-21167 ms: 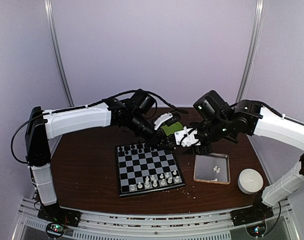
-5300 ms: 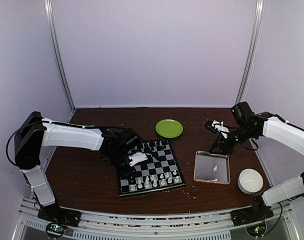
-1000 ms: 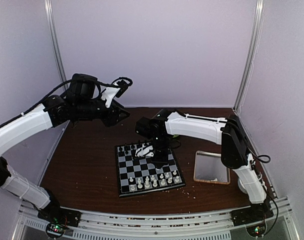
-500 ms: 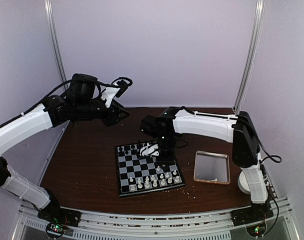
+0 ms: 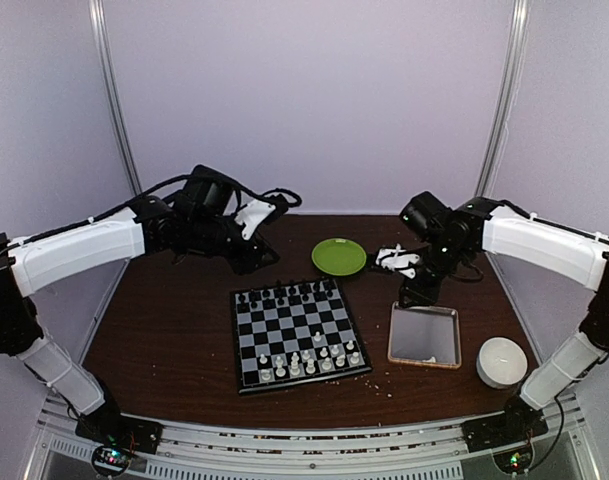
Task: Set up the chess pieces on the board
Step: Pick up the pawn from the chessboard.
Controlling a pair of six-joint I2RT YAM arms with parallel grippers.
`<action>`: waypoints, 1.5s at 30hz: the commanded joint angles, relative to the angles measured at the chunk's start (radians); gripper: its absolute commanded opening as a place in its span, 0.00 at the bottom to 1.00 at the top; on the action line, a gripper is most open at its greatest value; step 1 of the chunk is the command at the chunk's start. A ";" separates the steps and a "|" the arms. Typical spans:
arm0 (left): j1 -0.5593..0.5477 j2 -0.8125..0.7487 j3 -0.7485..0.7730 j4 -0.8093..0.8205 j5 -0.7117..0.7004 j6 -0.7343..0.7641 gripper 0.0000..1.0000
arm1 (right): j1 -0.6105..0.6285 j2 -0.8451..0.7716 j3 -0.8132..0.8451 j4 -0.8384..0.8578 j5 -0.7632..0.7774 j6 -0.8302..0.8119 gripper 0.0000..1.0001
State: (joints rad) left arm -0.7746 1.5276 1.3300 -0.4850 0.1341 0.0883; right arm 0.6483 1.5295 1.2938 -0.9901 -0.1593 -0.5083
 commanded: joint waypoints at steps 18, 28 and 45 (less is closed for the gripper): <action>-0.210 0.488 0.280 -0.241 0.028 -0.027 0.34 | -0.400 -0.491 -0.428 0.330 -0.258 0.023 0.59; -0.209 0.582 0.315 -0.204 -0.006 -0.032 0.31 | -0.400 -0.452 -0.415 0.300 -0.297 -0.001 0.59; -0.209 0.618 0.343 -0.204 -0.003 -0.019 0.19 | -0.399 -0.419 -0.408 0.283 -0.298 -0.017 0.59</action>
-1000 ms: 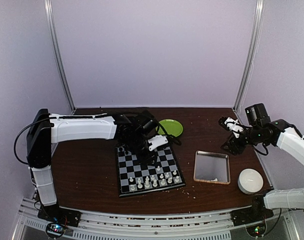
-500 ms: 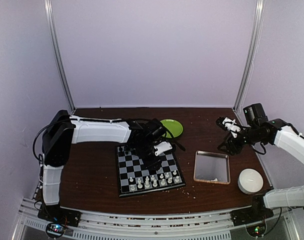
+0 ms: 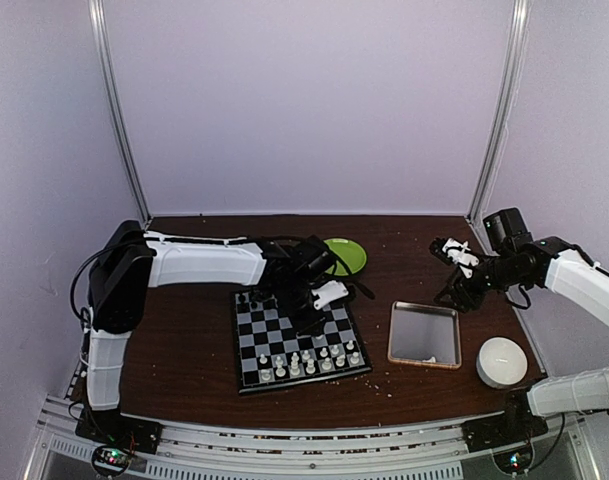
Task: Set up the chess pieces on the board
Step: Pick up the pawn from the chessboard, then place the pawn on a2.
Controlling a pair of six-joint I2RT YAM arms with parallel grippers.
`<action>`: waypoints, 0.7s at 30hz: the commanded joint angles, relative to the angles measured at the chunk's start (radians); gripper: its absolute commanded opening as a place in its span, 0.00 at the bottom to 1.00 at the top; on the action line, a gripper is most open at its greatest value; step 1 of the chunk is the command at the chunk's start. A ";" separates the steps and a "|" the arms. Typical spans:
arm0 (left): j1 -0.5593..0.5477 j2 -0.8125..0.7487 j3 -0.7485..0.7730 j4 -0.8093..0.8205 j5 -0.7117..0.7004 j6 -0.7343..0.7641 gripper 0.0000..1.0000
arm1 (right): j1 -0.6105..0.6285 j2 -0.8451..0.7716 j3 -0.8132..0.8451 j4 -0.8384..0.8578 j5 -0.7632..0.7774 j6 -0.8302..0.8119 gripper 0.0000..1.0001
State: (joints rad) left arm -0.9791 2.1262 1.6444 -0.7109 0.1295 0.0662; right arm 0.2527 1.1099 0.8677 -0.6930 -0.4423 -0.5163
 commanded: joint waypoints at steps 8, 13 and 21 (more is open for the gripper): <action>-0.004 0.029 0.042 0.022 0.010 0.003 0.19 | -0.005 0.001 0.017 -0.015 -0.016 -0.011 0.59; -0.004 0.028 0.050 0.021 0.014 0.006 0.12 | -0.003 0.004 0.019 -0.018 -0.016 -0.016 0.59; -0.004 -0.011 0.039 0.021 0.019 0.004 0.03 | -0.003 0.014 0.020 -0.024 -0.016 -0.020 0.58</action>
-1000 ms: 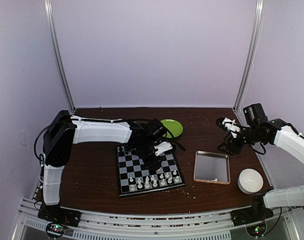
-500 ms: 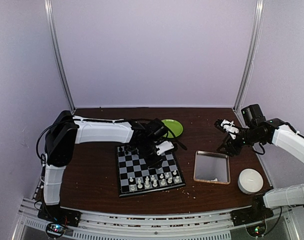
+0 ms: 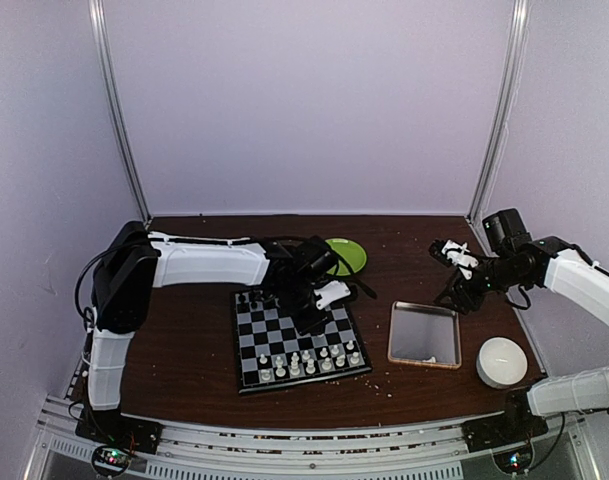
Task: Set up the chess pieces on the board
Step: Place the pawn on a2.
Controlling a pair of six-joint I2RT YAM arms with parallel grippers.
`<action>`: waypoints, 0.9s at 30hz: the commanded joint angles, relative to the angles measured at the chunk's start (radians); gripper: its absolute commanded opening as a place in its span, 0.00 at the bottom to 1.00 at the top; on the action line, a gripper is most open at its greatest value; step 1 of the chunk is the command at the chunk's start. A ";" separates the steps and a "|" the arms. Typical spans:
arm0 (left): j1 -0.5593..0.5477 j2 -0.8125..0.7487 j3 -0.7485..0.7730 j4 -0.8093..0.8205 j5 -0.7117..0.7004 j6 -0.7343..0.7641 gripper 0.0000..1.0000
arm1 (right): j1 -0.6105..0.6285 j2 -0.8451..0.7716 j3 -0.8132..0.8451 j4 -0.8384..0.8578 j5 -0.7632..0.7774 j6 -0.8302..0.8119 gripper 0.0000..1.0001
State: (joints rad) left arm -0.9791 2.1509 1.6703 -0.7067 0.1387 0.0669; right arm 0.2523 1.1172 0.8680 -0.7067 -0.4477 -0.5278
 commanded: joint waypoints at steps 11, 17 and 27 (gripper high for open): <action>0.038 -0.276 -0.230 -0.034 -0.065 -0.011 0.03 | -0.003 0.020 0.022 -0.014 -0.021 -0.012 0.58; 0.067 -0.448 -0.436 -0.033 -0.097 -0.057 0.03 | -0.003 0.039 0.025 -0.019 -0.027 -0.014 0.58; 0.071 -0.578 -0.631 0.003 -0.068 -0.124 0.03 | -0.002 0.046 0.028 -0.022 -0.028 -0.015 0.58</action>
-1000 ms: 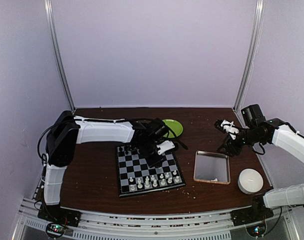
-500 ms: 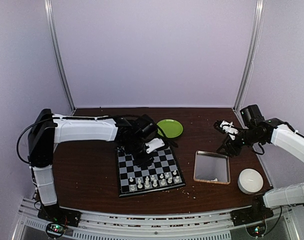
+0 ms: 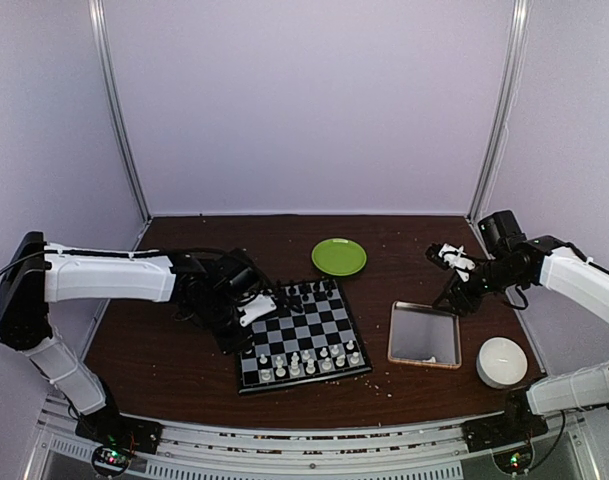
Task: Set up the chess pieces on the board
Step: Place the pawn on a2.
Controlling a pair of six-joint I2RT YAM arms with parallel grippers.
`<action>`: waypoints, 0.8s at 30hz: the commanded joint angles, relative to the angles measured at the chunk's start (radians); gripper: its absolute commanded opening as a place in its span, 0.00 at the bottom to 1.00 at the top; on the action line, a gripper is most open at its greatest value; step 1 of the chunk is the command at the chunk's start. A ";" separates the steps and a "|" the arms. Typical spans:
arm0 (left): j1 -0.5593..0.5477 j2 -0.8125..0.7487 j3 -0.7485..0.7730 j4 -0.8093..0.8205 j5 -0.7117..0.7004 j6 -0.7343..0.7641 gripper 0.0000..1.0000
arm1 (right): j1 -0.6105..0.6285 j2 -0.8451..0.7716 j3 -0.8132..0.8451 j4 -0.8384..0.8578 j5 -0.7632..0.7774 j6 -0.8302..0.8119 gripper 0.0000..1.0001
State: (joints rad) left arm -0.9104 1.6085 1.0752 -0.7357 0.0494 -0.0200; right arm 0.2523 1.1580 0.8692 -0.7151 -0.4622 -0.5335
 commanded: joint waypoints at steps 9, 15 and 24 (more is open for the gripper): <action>0.002 -0.017 -0.070 0.056 0.086 -0.042 0.03 | -0.002 0.000 0.027 -0.025 -0.043 -0.021 0.58; 0.002 0.003 -0.064 0.060 0.107 -0.036 0.03 | -0.002 0.006 0.026 -0.025 -0.036 -0.022 0.58; 0.002 0.030 -0.067 0.065 0.101 -0.035 0.04 | -0.002 0.011 0.027 -0.024 -0.035 -0.023 0.58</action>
State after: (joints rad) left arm -0.9104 1.6276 1.0119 -0.7010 0.1387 -0.0521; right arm 0.2523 1.1637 0.8726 -0.7307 -0.4870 -0.5510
